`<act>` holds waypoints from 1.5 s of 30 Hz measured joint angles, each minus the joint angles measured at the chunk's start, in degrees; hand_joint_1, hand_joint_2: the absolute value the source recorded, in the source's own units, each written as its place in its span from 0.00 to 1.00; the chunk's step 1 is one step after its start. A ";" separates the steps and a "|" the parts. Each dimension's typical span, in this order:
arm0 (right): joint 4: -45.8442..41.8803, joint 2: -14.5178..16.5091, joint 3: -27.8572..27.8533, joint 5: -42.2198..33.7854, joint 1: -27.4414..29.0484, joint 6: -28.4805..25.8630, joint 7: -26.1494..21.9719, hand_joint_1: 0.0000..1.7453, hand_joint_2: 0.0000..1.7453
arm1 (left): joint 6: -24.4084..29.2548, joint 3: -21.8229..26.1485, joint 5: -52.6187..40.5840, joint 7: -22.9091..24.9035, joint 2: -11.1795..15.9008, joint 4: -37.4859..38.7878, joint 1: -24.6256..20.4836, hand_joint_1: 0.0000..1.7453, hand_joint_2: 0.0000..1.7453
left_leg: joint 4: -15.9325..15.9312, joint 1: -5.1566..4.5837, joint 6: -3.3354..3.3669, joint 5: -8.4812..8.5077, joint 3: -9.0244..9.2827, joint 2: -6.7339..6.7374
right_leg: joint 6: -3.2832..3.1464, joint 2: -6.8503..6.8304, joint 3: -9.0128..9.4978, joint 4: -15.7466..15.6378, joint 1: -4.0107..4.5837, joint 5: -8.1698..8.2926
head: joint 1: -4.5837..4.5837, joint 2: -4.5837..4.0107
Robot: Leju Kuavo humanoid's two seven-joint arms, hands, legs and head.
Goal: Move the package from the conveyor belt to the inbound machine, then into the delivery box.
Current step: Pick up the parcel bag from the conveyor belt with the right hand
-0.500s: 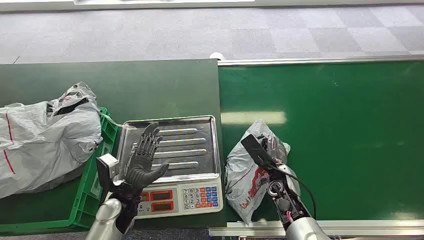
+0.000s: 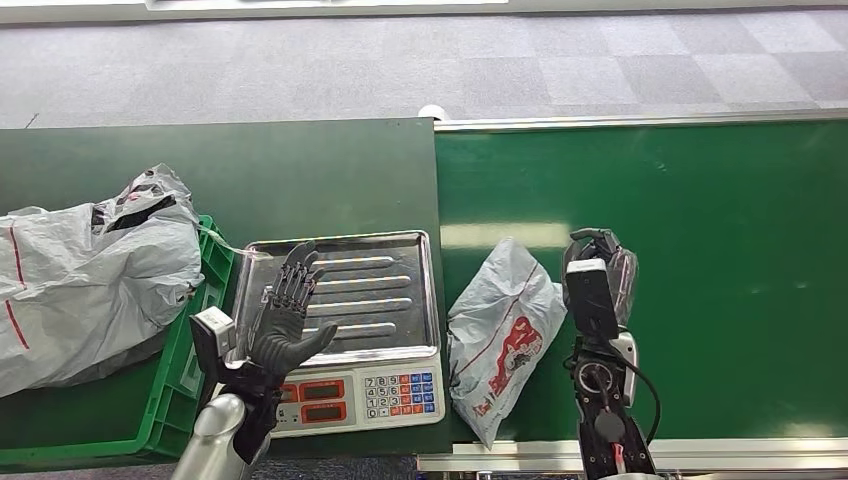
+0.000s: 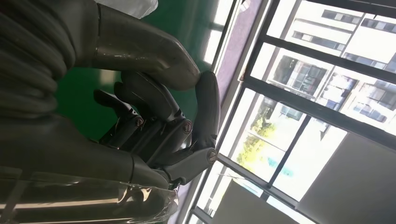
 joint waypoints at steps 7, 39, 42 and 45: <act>-0.05 -0.73 1.34 6.64 0.23 7.88 10.89 0.00 1.00 | -0.11 0.01 0.00 0.05 0.04 0.07 -0.15 0.00 1.00 | 0.00 -0.01 0.00 0.00 -0.02 0.02 | 0.00 0.02 0.02 0.00 0.00 0.00 | 0.01 0.00; 33.45 -1.80 6.38 23.58 -12.46 24.09 32.57 1.00 1.00 | 0.26 -0.94 0.09 2.73 -0.84 2.67 -2.06 0.00 1.00 | -0.02 0.00 0.03 -0.06 1.25 0.22 | 0.01 0.15 1.22 -0.06 0.00 0.01 | 0.02 0.00; 33.49 -1.78 6.32 22.48 -12.38 21.41 29.26 1.00 1.00 | 0.32 -0.86 0.38 2.83 -0.64 1.69 -1.29 0.00 1.00 | -0.02 0.00 0.03 -0.04 1.20 0.22 | 0.02 0.14 1.18 -0.06 0.00 0.02 | 0.02 0.00; 33.42 -1.68 6.15 21.13 -12.16 18.52 25.68 1.00 1.00 | 0.41 -0.76 0.64 2.96 -0.42 0.61 -0.42 0.00 1.00 | -0.02 0.00 0.03 -0.03 1.08 0.20 | 0.03 0.14 1.06 -0.05 0.00 0.03 | 0.01 0.00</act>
